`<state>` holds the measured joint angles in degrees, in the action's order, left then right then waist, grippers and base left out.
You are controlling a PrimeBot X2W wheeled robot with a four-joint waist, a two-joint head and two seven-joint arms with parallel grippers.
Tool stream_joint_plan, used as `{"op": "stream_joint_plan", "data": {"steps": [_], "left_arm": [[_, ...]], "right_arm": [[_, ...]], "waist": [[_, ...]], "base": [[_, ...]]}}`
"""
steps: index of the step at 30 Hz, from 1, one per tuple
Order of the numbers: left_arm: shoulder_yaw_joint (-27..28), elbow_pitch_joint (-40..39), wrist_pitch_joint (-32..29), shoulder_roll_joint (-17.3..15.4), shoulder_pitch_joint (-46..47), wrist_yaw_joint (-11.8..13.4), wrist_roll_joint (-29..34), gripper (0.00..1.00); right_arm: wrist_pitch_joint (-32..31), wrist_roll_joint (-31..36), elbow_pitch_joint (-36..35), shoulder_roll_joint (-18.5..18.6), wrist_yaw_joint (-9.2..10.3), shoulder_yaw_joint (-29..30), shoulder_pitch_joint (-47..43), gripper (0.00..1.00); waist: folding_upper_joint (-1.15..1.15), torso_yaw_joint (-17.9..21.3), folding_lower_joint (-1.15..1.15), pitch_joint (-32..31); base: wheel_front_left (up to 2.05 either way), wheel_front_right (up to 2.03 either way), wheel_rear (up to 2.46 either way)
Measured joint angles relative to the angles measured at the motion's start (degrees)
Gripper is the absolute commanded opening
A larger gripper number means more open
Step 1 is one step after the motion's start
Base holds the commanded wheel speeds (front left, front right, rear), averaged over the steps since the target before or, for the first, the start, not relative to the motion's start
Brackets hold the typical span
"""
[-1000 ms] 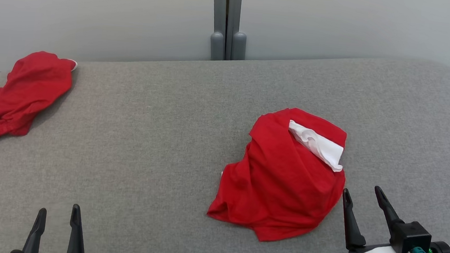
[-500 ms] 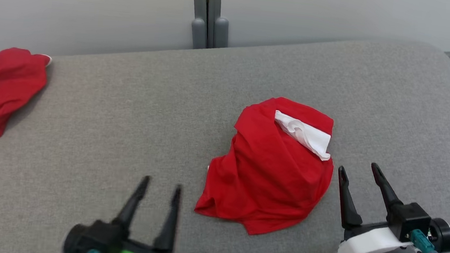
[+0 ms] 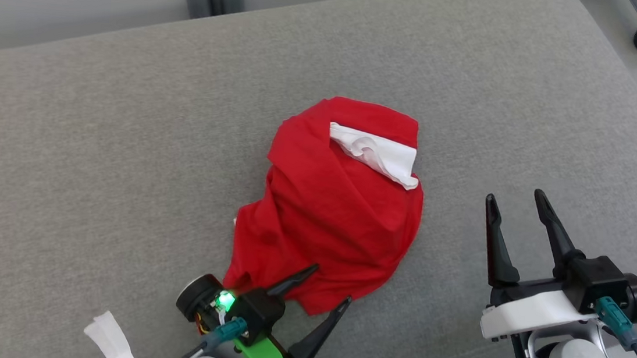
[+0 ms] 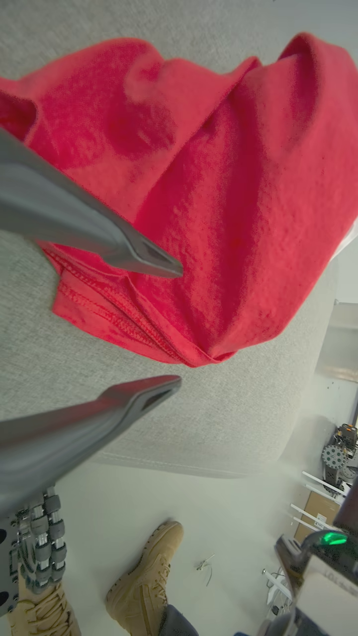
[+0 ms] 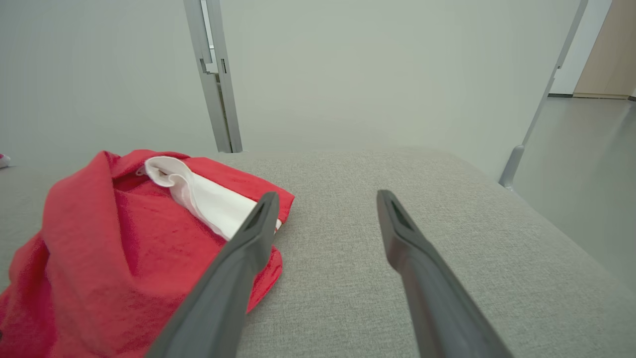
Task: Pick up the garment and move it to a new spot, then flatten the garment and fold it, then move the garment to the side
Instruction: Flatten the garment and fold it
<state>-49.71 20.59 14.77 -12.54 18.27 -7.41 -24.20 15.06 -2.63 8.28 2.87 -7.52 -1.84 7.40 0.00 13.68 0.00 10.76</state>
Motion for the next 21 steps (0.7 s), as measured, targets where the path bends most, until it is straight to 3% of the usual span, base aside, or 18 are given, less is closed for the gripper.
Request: {"op": "stream_joint_plan", "data": {"steps": [6,12,13,14,21], "left_arm": [[-2.2,9.5,-1.9,0.9,5.0,0.0,-0.6,1.00],[-3.7,14.6,-5.4,2.1,7.3,0.3,-0.6,0.97],[-4.0,15.1,-5.5,2.2,7.7,0.7,-0.1,0.82],[-4.0,15.4,-5.4,2.3,7.9,0.9,0.1,0.00],[-2.9,12.9,-4.6,3.9,8.1,0.5,-4.9,0.00]], "right_arm": [[0.0,-1.2,-0.6,0.0,0.00,0.7,0.1,1.00],[0.0,-1.4,-0.6,0.0,-0.01,1.0,0.1,1.00],[0.0,-1.6,-0.6,0.0,-0.01,1.0,0.1,1.00],[0.0,-1.8,-0.6,0.0,0.00,1.0,0.1,1.00],[0.0,-1.9,-0.1,0.0,-0.01,1.0,-0.1,1.00]], "waist": [[0.00,4.6,0.00,3.4],[0.00,6.8,0.00,5.4],[0.00,7.0,0.00,5.6],[0.00,7.1,0.00,5.7],[0.00,5.9,0.00,4.8]], "base": [[0.00,0.00,0.00],[0.00,0.00,0.00],[0.00,0.00,0.00],[0.00,0.00,0.00],[0.00,0.00,0.00]]}}
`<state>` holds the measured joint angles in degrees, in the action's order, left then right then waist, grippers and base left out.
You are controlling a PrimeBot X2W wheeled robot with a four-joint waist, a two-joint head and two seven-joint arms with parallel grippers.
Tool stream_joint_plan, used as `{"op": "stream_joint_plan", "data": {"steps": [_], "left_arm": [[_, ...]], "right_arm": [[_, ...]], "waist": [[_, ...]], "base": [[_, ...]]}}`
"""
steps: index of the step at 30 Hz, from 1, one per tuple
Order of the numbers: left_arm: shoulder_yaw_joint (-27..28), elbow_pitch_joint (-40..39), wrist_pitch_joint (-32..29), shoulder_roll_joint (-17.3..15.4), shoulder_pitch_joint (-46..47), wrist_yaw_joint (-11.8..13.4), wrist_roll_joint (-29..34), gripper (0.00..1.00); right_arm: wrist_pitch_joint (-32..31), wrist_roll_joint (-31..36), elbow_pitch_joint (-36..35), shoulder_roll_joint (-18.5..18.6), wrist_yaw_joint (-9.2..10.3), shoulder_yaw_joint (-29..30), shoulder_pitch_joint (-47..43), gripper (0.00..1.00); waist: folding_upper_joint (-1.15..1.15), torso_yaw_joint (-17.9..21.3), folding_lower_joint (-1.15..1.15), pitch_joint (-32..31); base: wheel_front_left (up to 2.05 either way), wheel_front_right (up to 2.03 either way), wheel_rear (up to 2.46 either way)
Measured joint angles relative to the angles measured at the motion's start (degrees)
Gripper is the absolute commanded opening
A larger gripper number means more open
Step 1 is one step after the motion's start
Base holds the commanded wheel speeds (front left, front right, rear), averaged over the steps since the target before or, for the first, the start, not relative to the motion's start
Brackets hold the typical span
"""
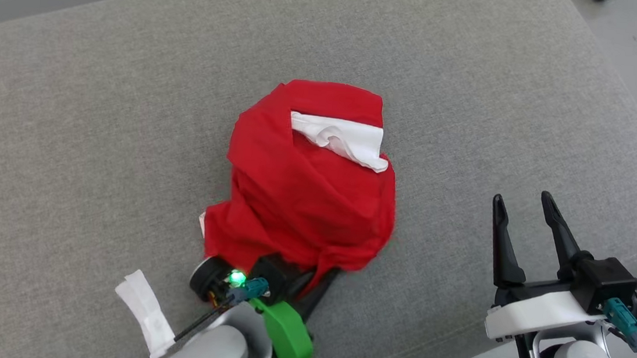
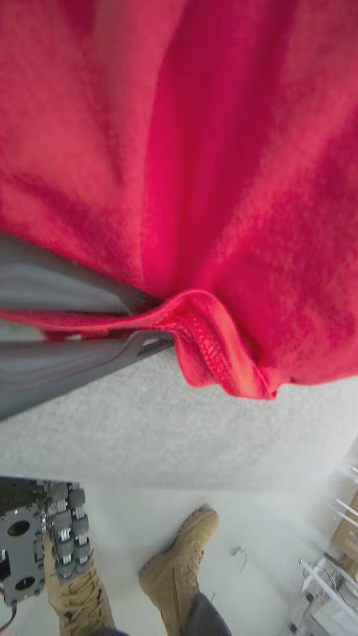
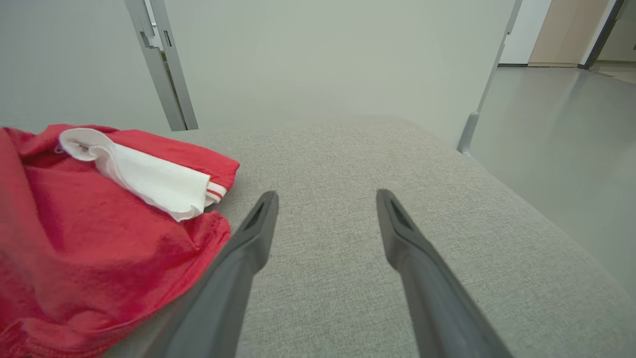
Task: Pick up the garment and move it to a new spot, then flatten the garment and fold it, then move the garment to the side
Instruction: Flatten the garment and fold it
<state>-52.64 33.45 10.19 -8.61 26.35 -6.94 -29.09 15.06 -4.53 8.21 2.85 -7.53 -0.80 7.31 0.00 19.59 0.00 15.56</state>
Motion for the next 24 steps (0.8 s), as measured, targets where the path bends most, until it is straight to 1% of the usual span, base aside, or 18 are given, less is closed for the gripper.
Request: {"op": "stream_joint_plan", "data": {"steps": [3,9,13,18,24], "left_arm": [[0.5,-7.4,0.2,1.4,-0.2,-0.4,-4.1,0.00],[5.2,-24.2,-1.5,1.3,0.1,-0.3,-12.7,0.00],[10.3,-32.3,-2.7,1.9,0.9,2.1,-18.1,0.00],[14.3,-36.6,-3.0,2.4,3.8,4.9,-20.0,0.00],[15.3,-36.4,-4.0,3.4,4.9,6.3,-21.9,0.00]], "right_arm": [[0.0,0.0,0.5,0.0,0.01,-0.3,-0.3,1.00],[0.0,0.0,1.3,0.0,0.00,-1.2,-0.6,1.00],[0.0,0.0,1.9,0.0,0.00,-1.9,-0.6,1.00],[0.0,-0.5,2.4,0.0,0.00,-2.9,-0.8,1.00],[0.0,-1.0,2.6,0.0,0.01,-2.9,-1.0,1.00]], "waist": [[0.00,-1.1,0.00,-1.1],[0.00,-2.6,0.00,-3.8],[0.00,-3.1,0.00,-5.6],[0.00,-2.8,0.00,-7.3],[0.00,-1.4,0.00,-7.8]], "base": [[0.00,0.00,0.00],[0.00,0.00,0.00],[0.00,0.00,0.00],[0.00,0.00,0.00],[0.00,0.00,0.00]]}}
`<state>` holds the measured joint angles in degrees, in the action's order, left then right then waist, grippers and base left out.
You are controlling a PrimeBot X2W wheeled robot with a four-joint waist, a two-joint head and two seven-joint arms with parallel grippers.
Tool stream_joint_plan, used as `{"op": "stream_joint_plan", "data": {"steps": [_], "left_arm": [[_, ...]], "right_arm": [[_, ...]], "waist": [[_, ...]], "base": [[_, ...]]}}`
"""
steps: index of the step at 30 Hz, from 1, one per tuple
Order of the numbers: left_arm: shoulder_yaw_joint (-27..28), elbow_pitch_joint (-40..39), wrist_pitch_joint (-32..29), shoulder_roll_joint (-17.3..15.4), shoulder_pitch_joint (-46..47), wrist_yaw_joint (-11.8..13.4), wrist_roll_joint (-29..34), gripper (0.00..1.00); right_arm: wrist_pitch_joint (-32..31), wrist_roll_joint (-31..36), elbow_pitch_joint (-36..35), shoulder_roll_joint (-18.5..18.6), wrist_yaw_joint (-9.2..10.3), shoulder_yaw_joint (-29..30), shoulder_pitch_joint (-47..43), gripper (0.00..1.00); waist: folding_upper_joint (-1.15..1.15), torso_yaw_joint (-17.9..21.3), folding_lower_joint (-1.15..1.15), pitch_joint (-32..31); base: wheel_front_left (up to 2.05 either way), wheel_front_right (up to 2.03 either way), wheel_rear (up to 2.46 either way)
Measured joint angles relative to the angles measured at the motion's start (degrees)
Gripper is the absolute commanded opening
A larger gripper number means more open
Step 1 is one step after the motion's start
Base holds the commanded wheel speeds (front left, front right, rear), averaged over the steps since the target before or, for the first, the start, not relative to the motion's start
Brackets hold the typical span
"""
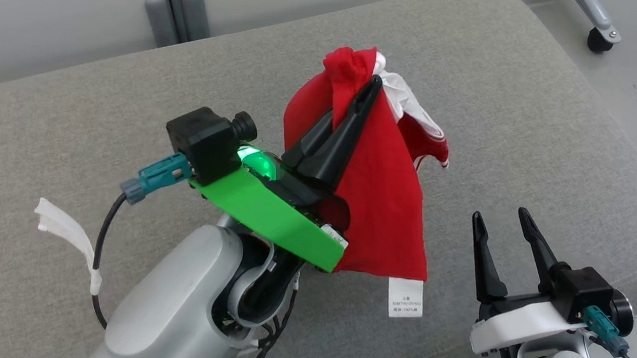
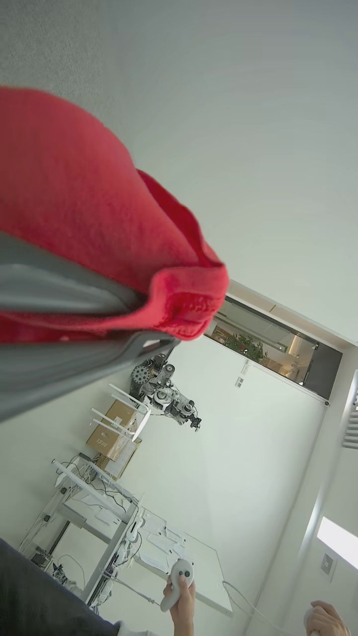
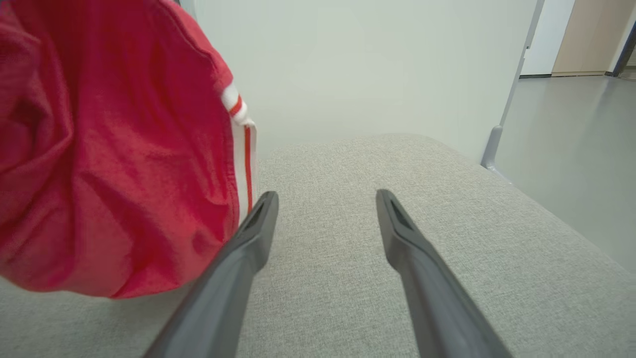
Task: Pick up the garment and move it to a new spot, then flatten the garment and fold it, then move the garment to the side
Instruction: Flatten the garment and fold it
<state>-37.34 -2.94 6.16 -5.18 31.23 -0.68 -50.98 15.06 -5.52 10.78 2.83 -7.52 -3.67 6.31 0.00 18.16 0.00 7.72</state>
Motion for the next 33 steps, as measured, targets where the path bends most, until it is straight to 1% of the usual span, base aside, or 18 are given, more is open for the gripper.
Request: {"op": "stream_joint_plan", "data": {"steps": [3,7,11,15,19,21,22,23,28,33], "left_arm": [[1.1,3.5,0.2,-1.0,0.0,1.1,0.1,0.00],[2.6,9.3,1.4,-4.7,-0.8,2.2,1.8,0.00],[4.0,15.2,1.8,-7.3,-4.5,2.0,0.8,0.00],[5.7,22.3,2.5,-10.7,-7.7,1.9,0.0,0.00],[7.3,28.7,2.6,-11.9,-9.3,1.7,-2.0,0.00],[7.5,31.1,2.5,-12.3,-9.4,1.6,-2.2,0.49],[7.7,32.1,3.0,-12.5,-9.4,1.5,-2.2,0.98],[8.1,32.9,3.4,-12.7,-9.4,1.4,-2.4,1.00],[9.8,33.7,5.1,-13.5,-10.7,0.7,-3.4,1.00],[11.2,30.5,6.5,-15.8,-16.1,2.2,-3.5,1.00]], "right_arm": [[0.0,-0.2,0.0,0.0,-0.01,0.2,-0.1,1.00],[0.0,-0.4,-0.1,0.0,0.00,0.5,-0.2,1.00],[0.0,-0.4,-0.2,0.0,0.00,1.4,-0.8,1.00],[0.0,-0.3,-0.1,0.0,-0.01,1.6,-1.2,1.00],[0.0,0.2,-0.1,0.0,-0.01,1.5,-1.2,1.00],[0.0,0.3,0.0,0.0,-0.01,1.3,-1.1,1.00],[0.0,0.4,0.0,0.0,-0.01,1.2,-1.1,1.00],[0.0,0.5,0.1,0.0,0.00,1.1,-1.1,1.00],[0.0,0.8,0.2,0.0,-0.01,1.2,-1.3,1.00],[0.0,1.5,0.3,0.0,-0.01,1.6,-2.0,1.00]], "waist": [[0.00,0.6,0.00,0.2],[0.00,0.8,0.00,0.7],[0.00,0.1,0.00,0.9],[0.00,-1.2,0.00,1.0],[0.00,-2.8,0.00,1.0],[0.00,-3.7,0.00,0.9],[0.00,-4.1,0.00,0.9],[0.00,-4.6,0.00,0.9],[0.00,-6.4,0.00,0.5],[0.00,-8.0,0.00,-0.4]], "base": [[0.00,0.00,0.00],[0.00,0.00,0.00],[0.00,0.00,0.00],[0.00,0.00,0.00],[0.00,0.00,0.00],[0.00,0.00,0.00],[0.00,0.00,0.00],[0.00,0.00,0.00],[0.00,0.00,0.00],[0.00,0.00,0.00]]}}
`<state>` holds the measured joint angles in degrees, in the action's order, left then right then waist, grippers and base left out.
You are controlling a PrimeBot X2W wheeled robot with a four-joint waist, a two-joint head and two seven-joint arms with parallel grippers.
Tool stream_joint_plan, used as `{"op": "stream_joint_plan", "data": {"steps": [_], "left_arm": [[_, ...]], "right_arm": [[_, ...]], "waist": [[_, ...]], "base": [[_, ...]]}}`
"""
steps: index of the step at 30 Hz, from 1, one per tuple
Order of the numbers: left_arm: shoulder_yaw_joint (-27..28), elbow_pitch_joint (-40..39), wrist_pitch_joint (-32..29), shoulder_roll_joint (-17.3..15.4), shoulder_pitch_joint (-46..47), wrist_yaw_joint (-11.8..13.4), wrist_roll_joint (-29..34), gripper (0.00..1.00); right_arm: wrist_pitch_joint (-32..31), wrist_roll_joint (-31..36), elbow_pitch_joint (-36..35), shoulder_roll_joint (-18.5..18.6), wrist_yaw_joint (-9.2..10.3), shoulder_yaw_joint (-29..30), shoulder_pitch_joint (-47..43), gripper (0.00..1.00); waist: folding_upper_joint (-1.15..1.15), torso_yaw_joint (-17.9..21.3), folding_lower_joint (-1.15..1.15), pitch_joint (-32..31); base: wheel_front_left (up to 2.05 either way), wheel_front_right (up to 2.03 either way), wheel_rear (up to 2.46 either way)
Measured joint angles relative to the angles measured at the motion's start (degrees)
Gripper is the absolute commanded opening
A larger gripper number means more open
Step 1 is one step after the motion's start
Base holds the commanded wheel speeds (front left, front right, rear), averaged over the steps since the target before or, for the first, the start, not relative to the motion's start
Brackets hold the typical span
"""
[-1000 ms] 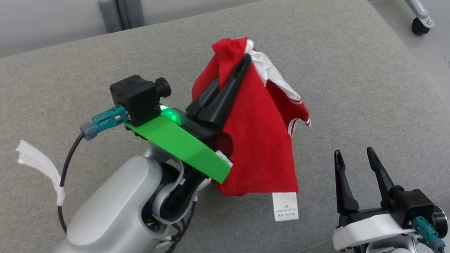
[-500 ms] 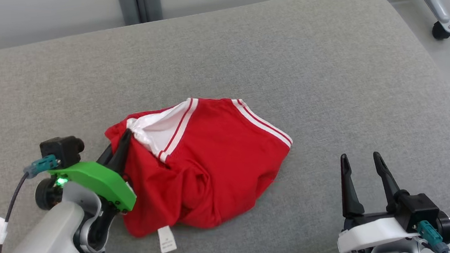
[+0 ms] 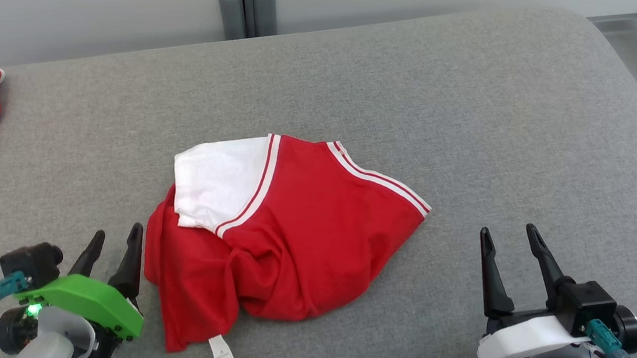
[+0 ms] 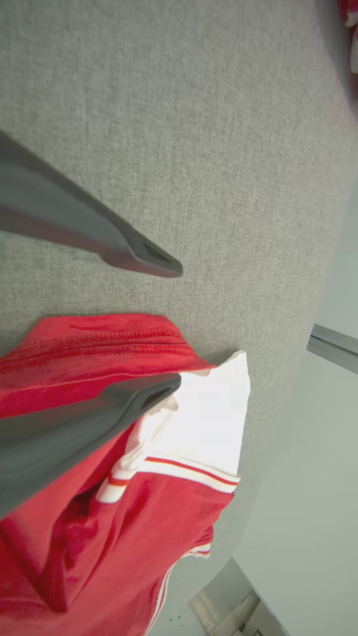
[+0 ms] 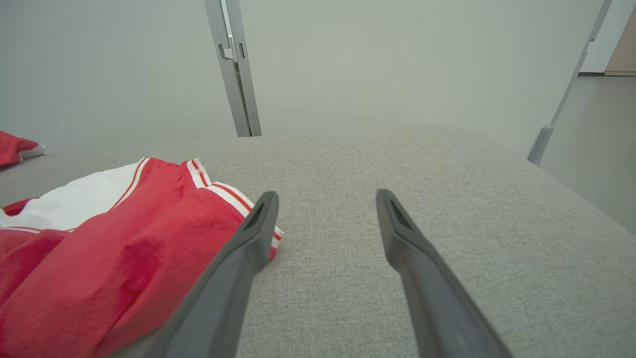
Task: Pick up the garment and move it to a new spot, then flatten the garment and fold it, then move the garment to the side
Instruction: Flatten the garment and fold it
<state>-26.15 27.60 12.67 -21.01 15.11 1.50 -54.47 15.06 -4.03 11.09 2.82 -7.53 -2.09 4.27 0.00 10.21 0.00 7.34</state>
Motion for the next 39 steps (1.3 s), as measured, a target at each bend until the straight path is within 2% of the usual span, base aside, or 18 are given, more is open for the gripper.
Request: {"op": "stream_joint_plan", "data": {"steps": [5,12,19,22,23,24,25,29,32,39], "left_arm": [[0.0,-5.9,-0.4,-0.7,-7.5,1.3,-1.7,1.00],[-3.6,-13.6,-4.4,-0.4,-14.8,2.6,-2.7,1.00],[-7.1,-11.2,-7.2,0.4,-14.3,4.0,-0.8,1.00],[-7.9,-9.5,-8.1,0.9,-13.4,3.3,-0.5,1.00],[-7.7,-9.1,-8.0,1.4,-13.2,2.8,-1.0,0.76],[-7.4,-8.6,-7.5,1.8,-13.1,2.4,-1.5,0.41],[-7.4,-8.0,-7.4,1.9,-12.9,2.1,-1.6,0.00],[-8.0,-6.1,-8.1,1.8,-12.0,0.2,-1.7,0.00],[-7.7,-6.1,-9.0,1.1,-12.2,-0.1,-2.5,0.00],[-2.6,-8.9,-9.1,-5.0,-16.1,3.1,-5.5,0.00]], "right_arm": [[0.0,0.2,0.2,0.0,0.00,0.0,-0.9,1.00],[0.0,0.9,0.0,0.0,0.01,-0.1,-1.5,1.00],[0.0,1.6,0.2,0.0,0.00,-0.8,-0.9,1.00],[0.0,1.7,0.2,0.0,0.00,-1.1,-0.4,1.00],[0.0,1.7,0.2,0.0,0.01,-1.0,-0.4,1.00],[0.0,1.7,0.2,0.0,0.01,-0.7,-0.4,1.00],[0.0,1.7,0.1,0.0,0.00,-0.6,-0.4,1.00],[0.0,1.7,0.1,0.0,0.00,-0.3,-0.9,1.00],[0.0,1.7,0.2,0.0,0.00,0.2,-1.7,1.00],[0.0,1.3,0.4,0.0,0.00,0.2,-1.9,1.00]], "waist": [[0.00,-1.2,0.00,-1.2],[0.00,-3.2,0.00,-1.7],[0.00,-3.8,0.00,-0.7],[0.00,-3.2,0.00,-0.5],[0.00,-3.0,0.00,-0.4],[0.00,-2.9,0.00,-0.3],[0.00,-2.7,0.00,-0.3],[0.00,-2.8,0.00,-0.3],[0.00,-3.2,0.00,-0.6],[0.00,-5.5,0.00,-1.3]], "base": [[0.00,0.00,0.00],[0.00,0.00,0.00],[0.00,0.00,0.00],[0.00,0.00,0.00],[0.00,0.00,0.00],[0.00,0.00,0.00],[0.00,0.00,0.00],[0.00,0.00,0.00],[0.00,0.00,0.00],[0.00,0.00,0.00]]}}
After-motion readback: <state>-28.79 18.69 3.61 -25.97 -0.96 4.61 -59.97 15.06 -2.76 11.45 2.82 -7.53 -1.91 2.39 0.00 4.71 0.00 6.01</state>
